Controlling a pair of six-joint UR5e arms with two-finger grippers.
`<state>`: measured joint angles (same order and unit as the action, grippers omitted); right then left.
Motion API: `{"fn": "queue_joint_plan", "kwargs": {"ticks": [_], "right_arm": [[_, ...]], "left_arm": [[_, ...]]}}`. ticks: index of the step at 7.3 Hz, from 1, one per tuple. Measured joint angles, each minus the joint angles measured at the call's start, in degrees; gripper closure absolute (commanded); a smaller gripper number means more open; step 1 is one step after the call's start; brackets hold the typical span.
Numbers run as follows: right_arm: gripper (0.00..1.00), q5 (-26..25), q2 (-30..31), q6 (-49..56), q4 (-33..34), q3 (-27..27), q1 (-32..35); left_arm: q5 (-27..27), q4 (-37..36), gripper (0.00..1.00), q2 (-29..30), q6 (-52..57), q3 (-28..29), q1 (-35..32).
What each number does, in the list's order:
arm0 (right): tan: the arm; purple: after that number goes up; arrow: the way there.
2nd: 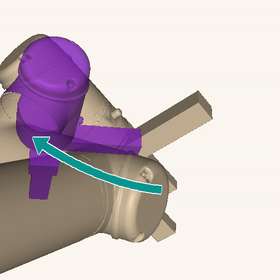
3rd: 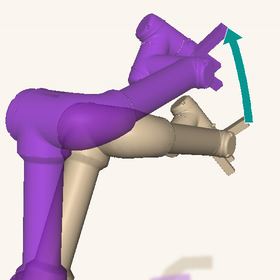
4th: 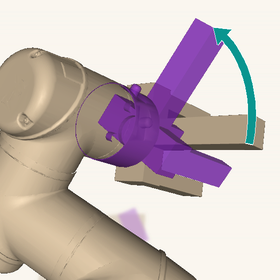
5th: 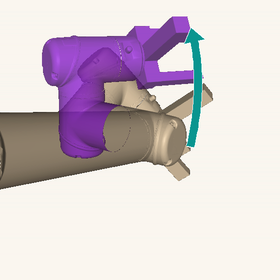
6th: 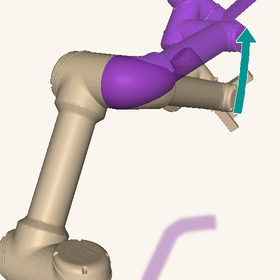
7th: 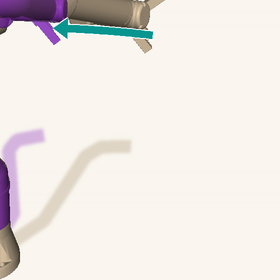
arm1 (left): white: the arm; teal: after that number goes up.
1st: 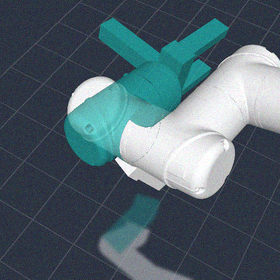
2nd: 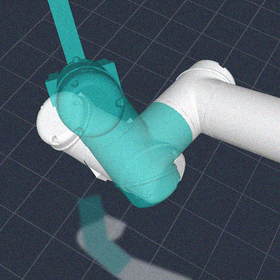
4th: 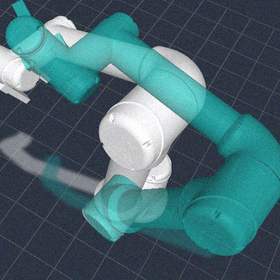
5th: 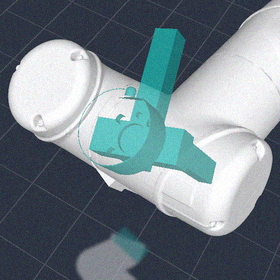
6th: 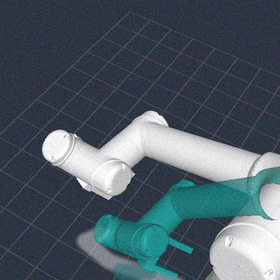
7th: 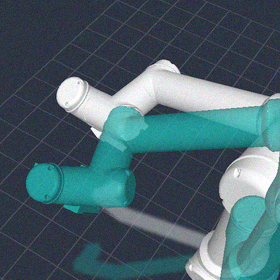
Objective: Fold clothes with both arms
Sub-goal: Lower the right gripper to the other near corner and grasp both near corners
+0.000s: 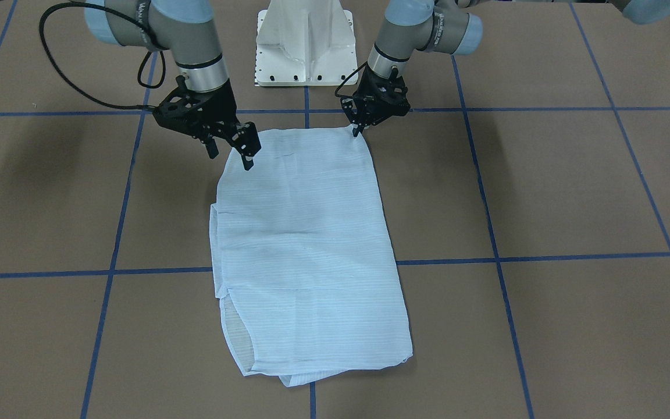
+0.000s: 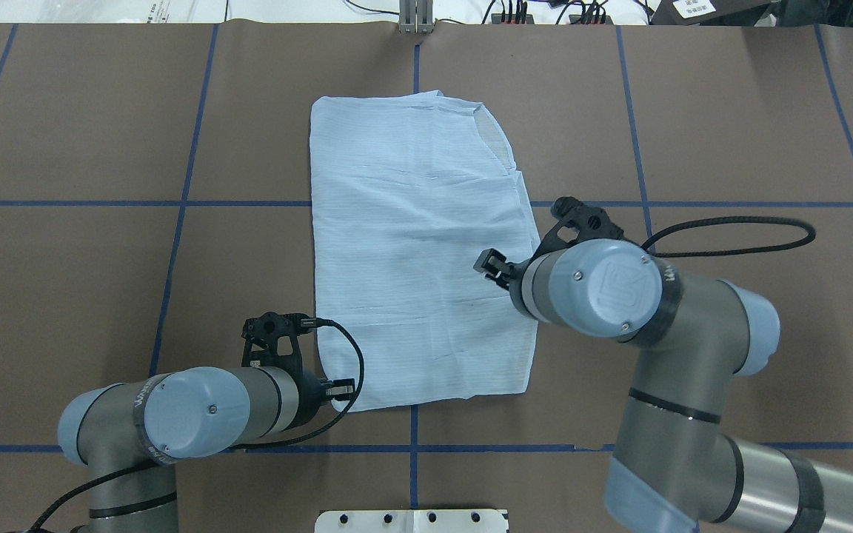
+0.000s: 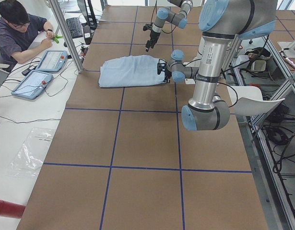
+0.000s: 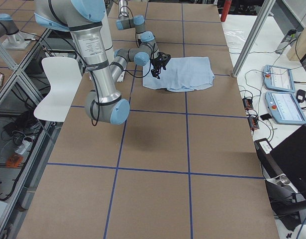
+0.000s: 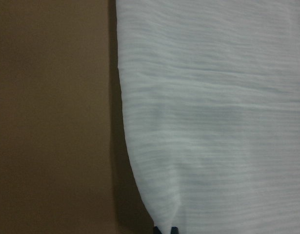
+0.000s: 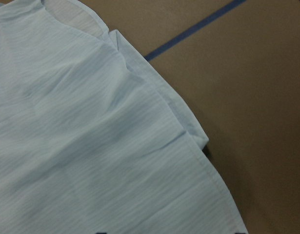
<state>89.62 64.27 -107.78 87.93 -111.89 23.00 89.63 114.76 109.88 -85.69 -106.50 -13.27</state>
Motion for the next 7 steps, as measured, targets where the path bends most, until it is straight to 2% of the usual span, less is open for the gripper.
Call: {"fn": "queue_joint_plan", "kwargs": {"ticks": [3,7], "right_arm": [[0.06,-4.86,-1.76,-10.7,2.65,2.23,-7.71],[0.06,-8.11,-5.48,-16.2,2.95,8.34,-10.93]], "left_arm": [[-0.2,0.02,1.0,0.07,0.0,-0.24,-0.07],[-0.67,0.02,1.0,-0.26,0.0,-0.95,-0.18]]}}
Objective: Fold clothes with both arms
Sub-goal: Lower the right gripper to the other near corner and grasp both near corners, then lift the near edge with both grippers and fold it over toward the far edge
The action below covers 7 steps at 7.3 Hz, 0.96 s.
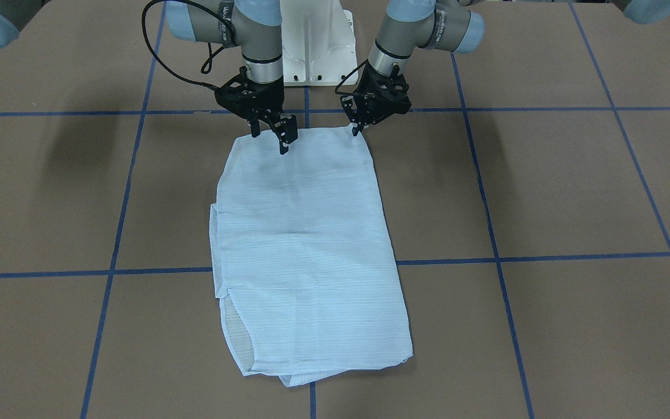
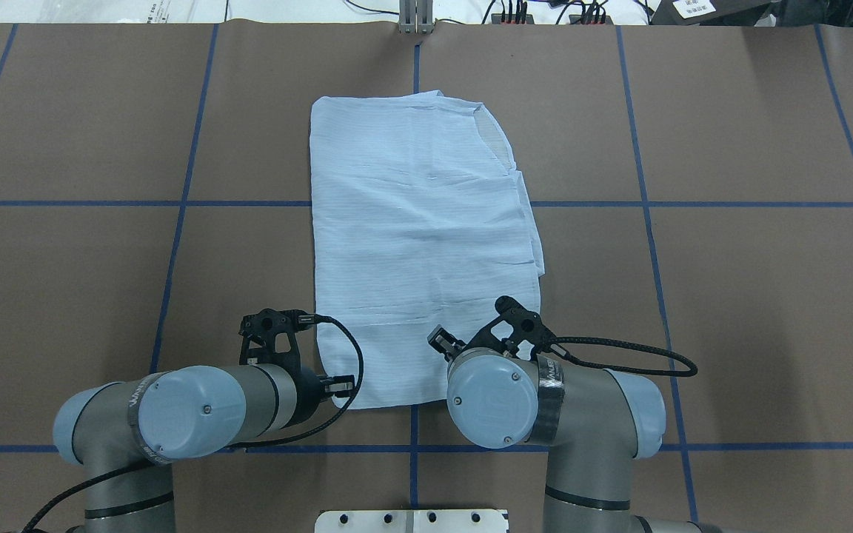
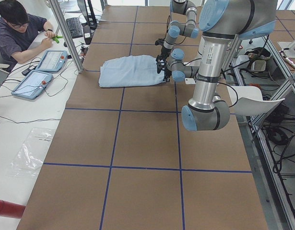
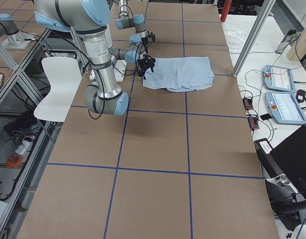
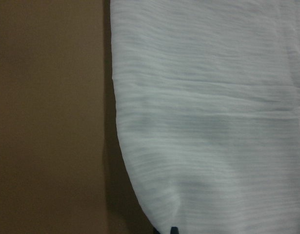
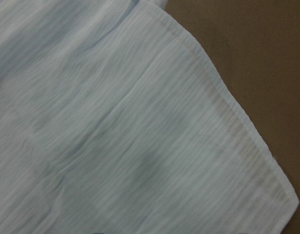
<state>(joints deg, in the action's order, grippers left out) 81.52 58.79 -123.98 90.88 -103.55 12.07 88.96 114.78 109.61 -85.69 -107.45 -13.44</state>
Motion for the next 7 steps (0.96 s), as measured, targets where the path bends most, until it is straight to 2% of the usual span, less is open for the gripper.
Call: {"fn": "queue_joint_plan", "kwargs": {"ticks": [5,6,7], "right_arm": [[0.07,-0.92,-0.27,-1.44,2.12,0.43,-1.71],[0.13,-1.71,-0.3,-1.55,2.17,0.6,-2.07],[0.29,-2.26,-0.32,-1.59,2.19,0.82,-2.27]], "left_arm": [[-0.1,0.0,1.0,-0.1,-0.01,-0.1,0.0],[-0.1,0.0,1.0,-0.13,0.0,-0.1,0.0],[-0.1,0.0,1.0,-0.16,0.0,-0.1,0.0]]}}
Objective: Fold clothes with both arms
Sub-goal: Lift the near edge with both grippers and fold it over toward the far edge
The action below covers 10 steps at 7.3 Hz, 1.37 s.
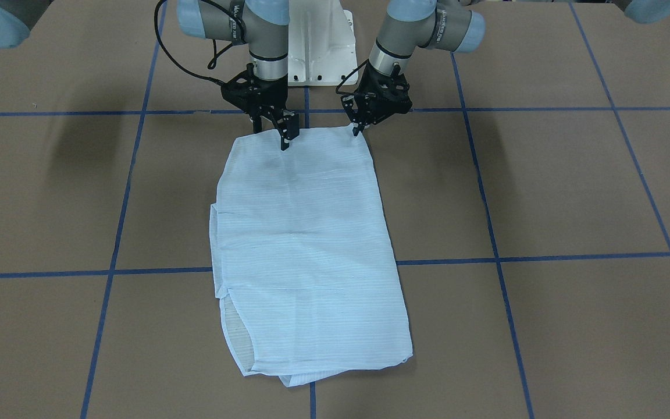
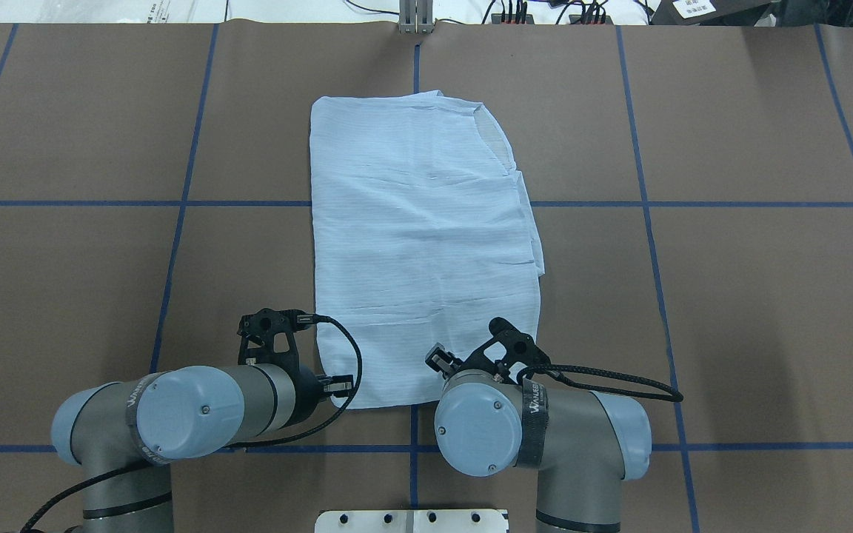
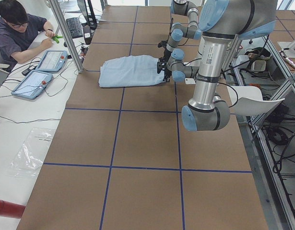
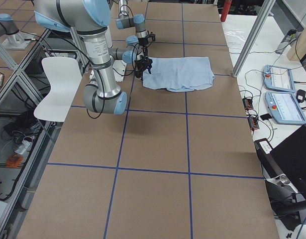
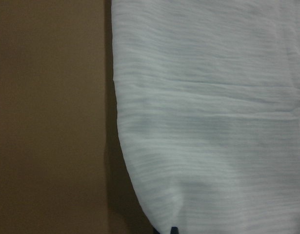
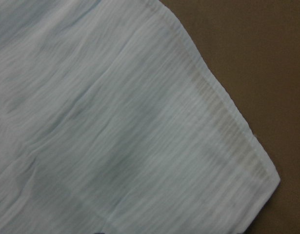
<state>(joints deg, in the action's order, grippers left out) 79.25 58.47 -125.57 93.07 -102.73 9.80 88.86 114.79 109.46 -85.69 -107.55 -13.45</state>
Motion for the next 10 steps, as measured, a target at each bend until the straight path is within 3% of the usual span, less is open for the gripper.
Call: {"fn": "queue_joint_plan", "kwargs": {"ticks": [2,7,10], "right_arm": [[1.0,-1.08,-0.07,-1.32,-0.29,0.42,-0.1],[1.0,-1.75,-0.27,-2.69,-0.6,-0.12,0.09],[1.0,-1.75,0.09,-1.39,1.14,-6.81,1.54]], "left_arm": [[0.0,0.0,1.0,-0.03,0.0,-0.02,0.0],[0.05,0.0,1.0,0.01,-0.03,-0.19,0.0],[1.21,-2.43,1.0,0.07,0.52,-5.34,-0.25]]}}
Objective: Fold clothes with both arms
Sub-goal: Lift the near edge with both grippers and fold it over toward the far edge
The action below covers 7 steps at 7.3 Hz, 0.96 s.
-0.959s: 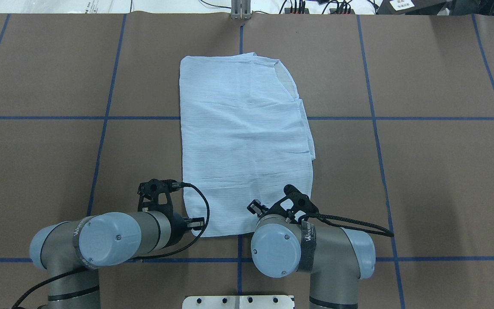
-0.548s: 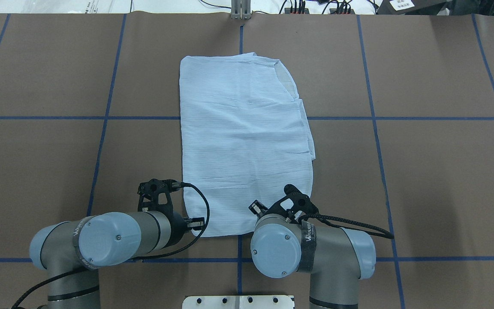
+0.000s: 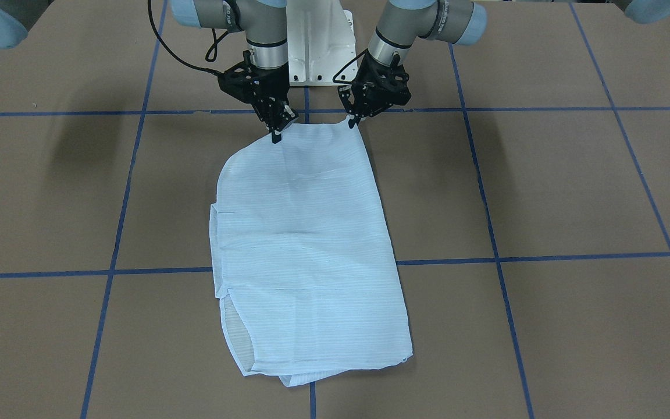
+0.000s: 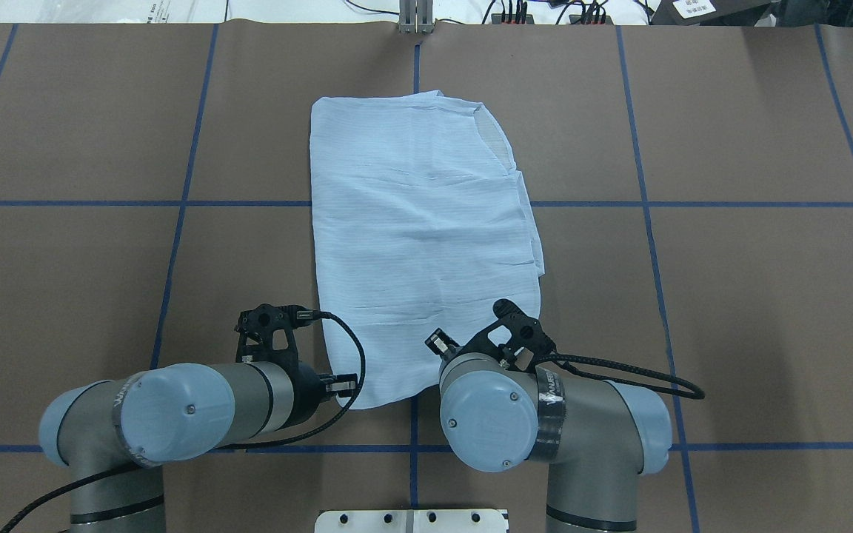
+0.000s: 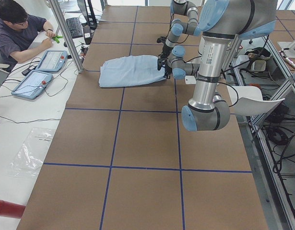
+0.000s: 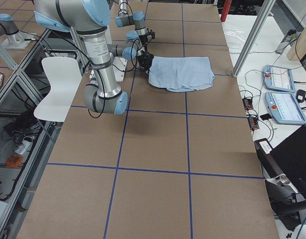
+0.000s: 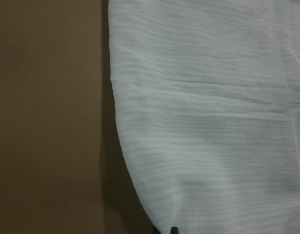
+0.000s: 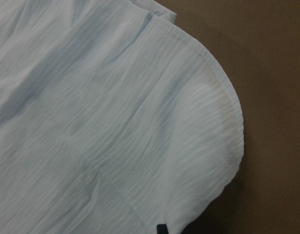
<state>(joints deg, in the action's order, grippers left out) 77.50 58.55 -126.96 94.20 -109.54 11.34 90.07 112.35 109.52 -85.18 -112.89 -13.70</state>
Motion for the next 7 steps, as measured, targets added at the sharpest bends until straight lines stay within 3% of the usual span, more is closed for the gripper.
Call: {"fn": "queue_joint_plan", "kwargs": {"ticks": [4,5,7], "right_arm": [[1.0,0.05,-2.27,0.16,20.98,-20.07,-1.5],[1.0,0.02,-3.91,0.26,23.59,-21.61,-1.73],[1.0,-1.71,-5.76,3.56,25.12,-20.85,-1.59]], "left_arm": [[5.65,-16.16,1.0,0.67,0.19,-18.1,-0.18],[7.02,-20.23,1.0,1.48,0.21,-21.58,-0.81],[8.46,-24.33,1.0,3.94,0.29,-22.39,-4.03]]}}
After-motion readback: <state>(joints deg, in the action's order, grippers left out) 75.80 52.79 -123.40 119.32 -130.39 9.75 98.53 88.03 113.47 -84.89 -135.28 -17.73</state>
